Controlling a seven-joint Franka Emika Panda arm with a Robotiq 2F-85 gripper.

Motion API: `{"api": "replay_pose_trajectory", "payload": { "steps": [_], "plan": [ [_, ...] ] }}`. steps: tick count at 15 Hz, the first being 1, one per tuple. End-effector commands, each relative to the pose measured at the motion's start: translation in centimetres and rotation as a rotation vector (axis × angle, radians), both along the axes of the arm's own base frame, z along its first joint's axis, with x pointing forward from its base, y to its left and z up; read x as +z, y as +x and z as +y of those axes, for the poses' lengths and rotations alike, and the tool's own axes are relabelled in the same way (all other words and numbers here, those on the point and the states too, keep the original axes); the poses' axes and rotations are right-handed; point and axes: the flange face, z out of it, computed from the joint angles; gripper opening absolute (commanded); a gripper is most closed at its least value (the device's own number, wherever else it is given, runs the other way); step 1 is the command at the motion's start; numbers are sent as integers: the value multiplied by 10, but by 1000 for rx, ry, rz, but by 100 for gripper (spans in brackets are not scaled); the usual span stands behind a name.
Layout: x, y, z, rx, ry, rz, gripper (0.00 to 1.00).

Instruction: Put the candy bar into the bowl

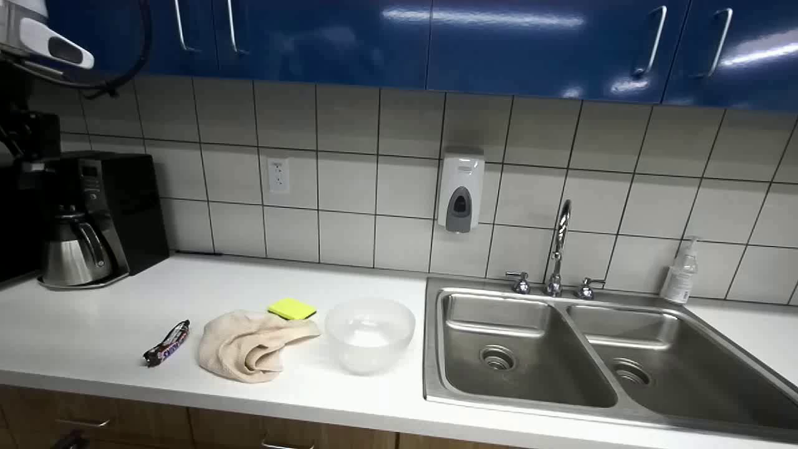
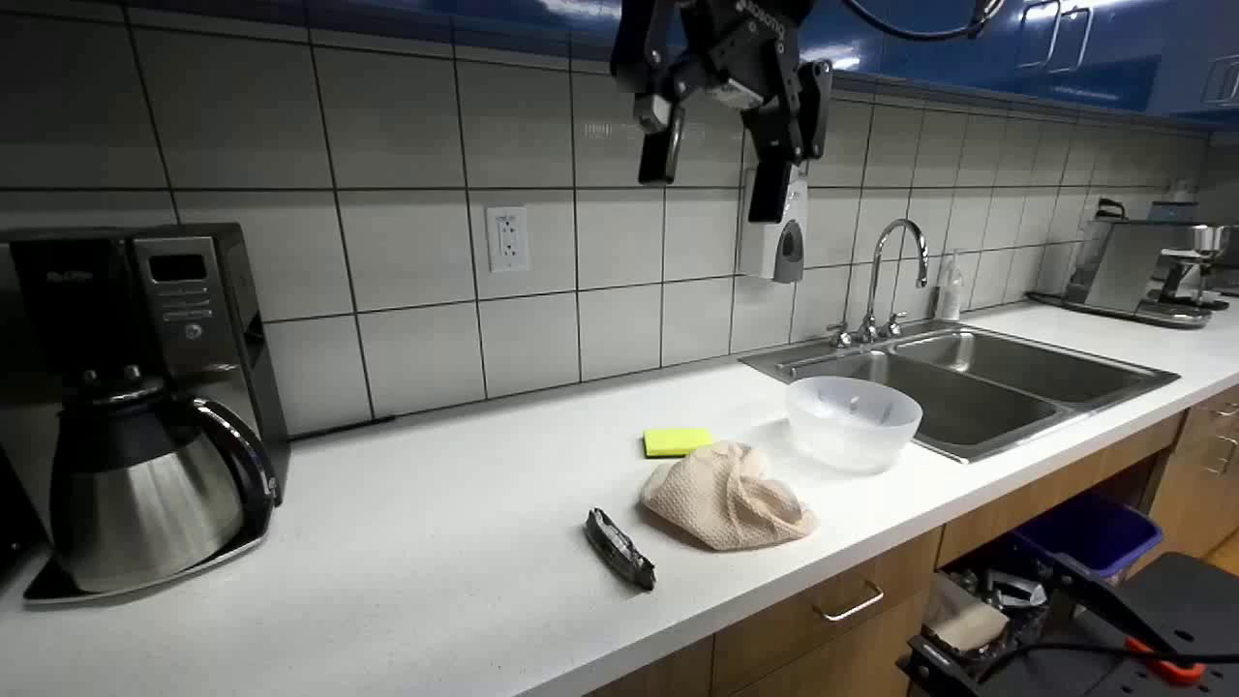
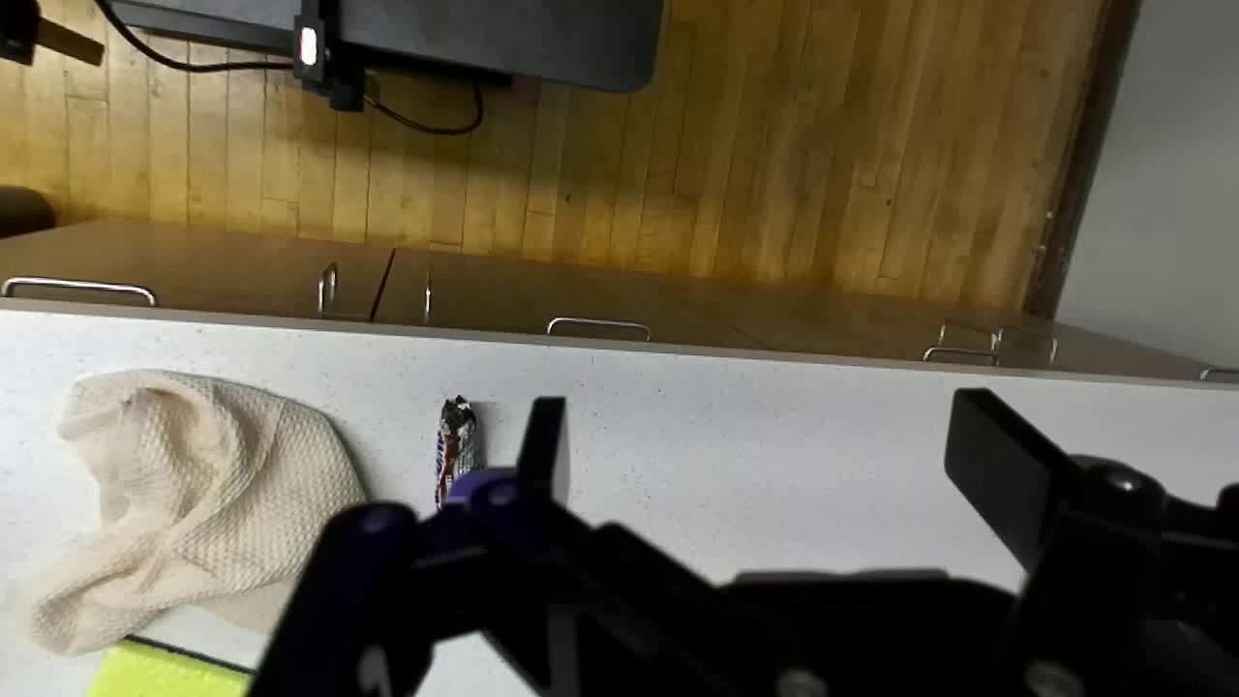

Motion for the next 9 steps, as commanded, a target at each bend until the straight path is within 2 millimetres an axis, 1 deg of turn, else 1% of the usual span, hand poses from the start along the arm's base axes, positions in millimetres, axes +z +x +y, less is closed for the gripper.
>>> {"api": "replay_pose_trajectory", "payload": {
  "steps": [1,7,9],
  "plan": [
    [0,0,0,0,0,1,100],
    [0,0,0,0,-1,2,100],
    [-6,5,-1,-4,-17,10,100]
  ]
}}
